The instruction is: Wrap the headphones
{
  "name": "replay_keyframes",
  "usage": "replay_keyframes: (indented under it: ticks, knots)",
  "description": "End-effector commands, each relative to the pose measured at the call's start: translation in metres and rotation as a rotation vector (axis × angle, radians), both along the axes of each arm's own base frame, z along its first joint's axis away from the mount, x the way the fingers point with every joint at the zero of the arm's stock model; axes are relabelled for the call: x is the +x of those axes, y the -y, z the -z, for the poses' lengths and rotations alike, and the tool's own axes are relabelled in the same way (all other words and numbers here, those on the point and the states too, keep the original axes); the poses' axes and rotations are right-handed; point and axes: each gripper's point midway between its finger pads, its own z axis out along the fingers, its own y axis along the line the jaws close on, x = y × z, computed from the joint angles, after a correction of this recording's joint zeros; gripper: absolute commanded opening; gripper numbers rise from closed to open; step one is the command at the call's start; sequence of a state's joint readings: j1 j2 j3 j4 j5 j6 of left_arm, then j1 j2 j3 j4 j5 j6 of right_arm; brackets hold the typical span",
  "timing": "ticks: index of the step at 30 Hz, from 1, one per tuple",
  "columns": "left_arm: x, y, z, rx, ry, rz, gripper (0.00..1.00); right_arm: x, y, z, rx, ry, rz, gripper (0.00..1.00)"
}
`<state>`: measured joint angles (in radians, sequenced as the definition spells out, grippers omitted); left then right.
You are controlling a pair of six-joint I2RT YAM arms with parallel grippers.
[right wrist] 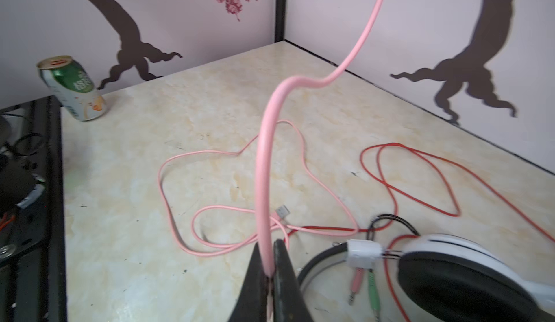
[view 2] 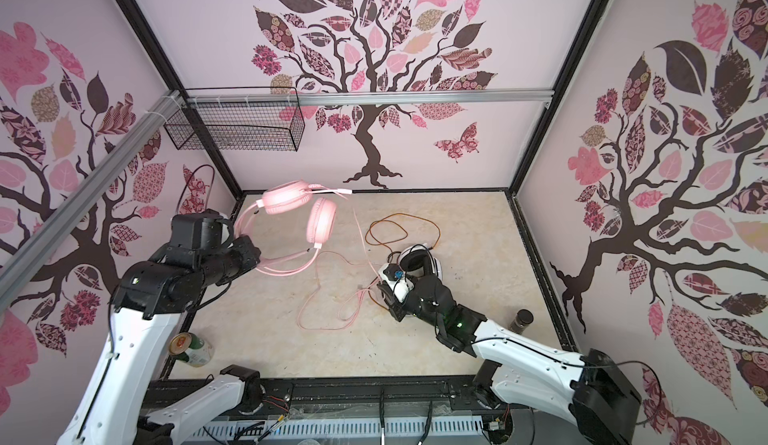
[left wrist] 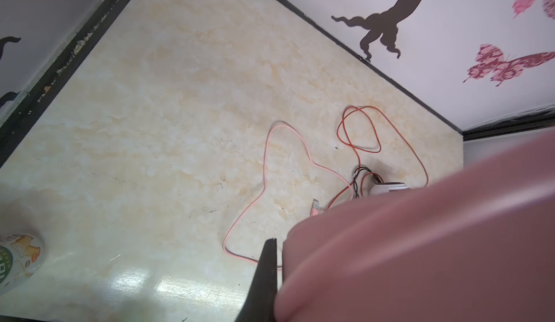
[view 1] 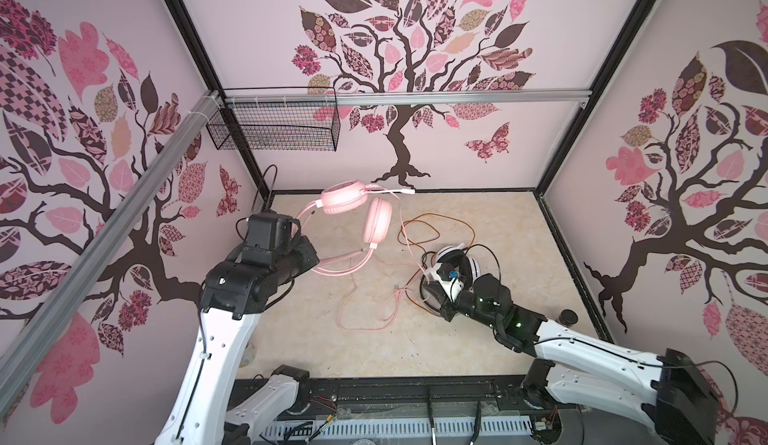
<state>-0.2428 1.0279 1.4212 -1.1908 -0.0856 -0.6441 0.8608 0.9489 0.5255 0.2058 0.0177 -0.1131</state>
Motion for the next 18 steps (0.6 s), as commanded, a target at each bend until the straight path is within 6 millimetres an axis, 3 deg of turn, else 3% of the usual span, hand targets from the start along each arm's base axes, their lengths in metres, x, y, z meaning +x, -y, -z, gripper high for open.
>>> replay_keyframes:
  ticks: [1,6,12,15,18]
  knots:
    - [0.021,0.003,-0.009,0.018,0.105,0.024,0.0,0.007,0.035,-0.001,-0.198,-0.005,0.132,0.0]
    - [0.036,-0.007,0.019,0.12,0.044,-0.005,0.0,0.014,0.048,-0.027,-0.342,0.005,0.17,0.0]
    - [0.046,-0.031,0.037,0.261,-0.03,-0.091,0.0,0.024,0.071,-0.057,-0.503,0.085,0.252,0.0]
    - [0.049,-0.038,0.041,0.311,-0.051,-0.12,0.0,0.023,0.074,-0.07,-0.568,0.144,0.257,0.0]
    - [0.057,-0.032,0.049,0.321,-0.073,-0.083,0.0,0.016,0.062,-0.08,-0.64,0.239,0.218,0.0]
